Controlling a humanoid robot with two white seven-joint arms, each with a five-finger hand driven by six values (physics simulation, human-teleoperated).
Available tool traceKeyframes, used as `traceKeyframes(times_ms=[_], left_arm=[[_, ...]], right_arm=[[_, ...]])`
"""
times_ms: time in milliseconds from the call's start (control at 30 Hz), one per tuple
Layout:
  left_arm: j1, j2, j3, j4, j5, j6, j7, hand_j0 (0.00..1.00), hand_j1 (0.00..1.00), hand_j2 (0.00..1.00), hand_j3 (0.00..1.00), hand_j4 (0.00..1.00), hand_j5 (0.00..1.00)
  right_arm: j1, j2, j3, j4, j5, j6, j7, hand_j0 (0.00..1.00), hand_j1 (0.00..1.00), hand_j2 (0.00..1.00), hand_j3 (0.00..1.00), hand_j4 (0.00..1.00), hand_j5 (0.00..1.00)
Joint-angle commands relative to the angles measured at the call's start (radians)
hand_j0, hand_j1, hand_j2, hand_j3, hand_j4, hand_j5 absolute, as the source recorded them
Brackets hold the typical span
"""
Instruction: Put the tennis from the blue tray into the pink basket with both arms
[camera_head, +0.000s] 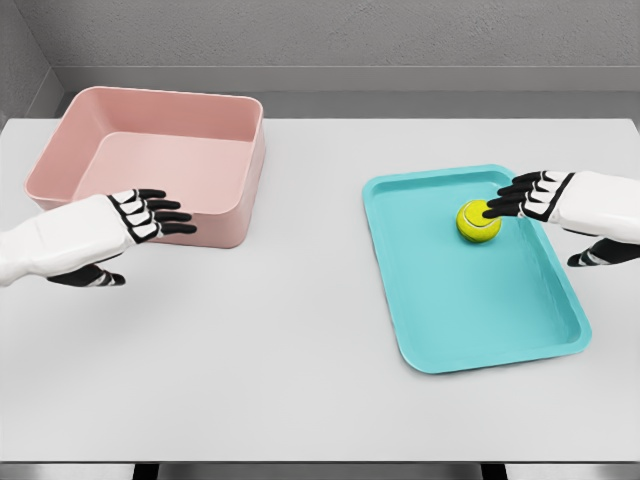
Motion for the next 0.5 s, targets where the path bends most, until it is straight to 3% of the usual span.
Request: traceKeyframes(times_ms=[0,167,233,300,333,467], left_arm=[[0.000,0.002,-0.003,0.000,0.007,0.001,-0.001,1.00,1.00,1.00,1.00,1.00,1.00],[-0.002,0.002,-0.003,0.000,0.007,0.001,-0.001,1.00,1.00,1.00,1.00,1.00,1.00],[-0.002,0.000,-0.003,0.000,0.007,0.001,-0.001,1.00,1.00,1.00,1.00,1.00,1.00],[-0.002,0.000,-0.003,0.000,0.007,0.001,-0.001,1.00,1.00,1.00,1.00,1.00,1.00],[-0.002,0.000,-0.003,0.000,0.007,0.001,-0.001,1.00,1.00,1.00,1.00,1.00,1.00],[-0.002,0.000,-0.005,0.000,0.007,0.001,-0.001,1.00,1.00,1.00,1.00,1.00,1.00]], right_arm=[[0.000,-0.001,0.001,0.000,-0.007,0.002,0.001,1.00,1.00,1.00,1.00,1.00,1.00],[0.003,0.000,0.004,0.001,0.020,0.002,-0.007,1.00,1.00,1.00,1.00,1.00,1.00],[-0.008,0.071,0.007,0.034,0.019,0.002,0.002,1.00,1.00,1.00,1.00,1.00,1.00],[-0.057,0.124,0.019,0.047,0.022,0.002,0.108,1.00,1.00,1.00,1.00,1.00,1.00],[-0.087,0.169,0.021,0.089,0.023,0.002,0.191,1.00,1.00,1.00,1.00,1.00,1.00],[-0.241,0.279,0.157,0.244,0.026,0.002,0.222,1.00,1.00,1.00,1.00,1.00,1.00]])
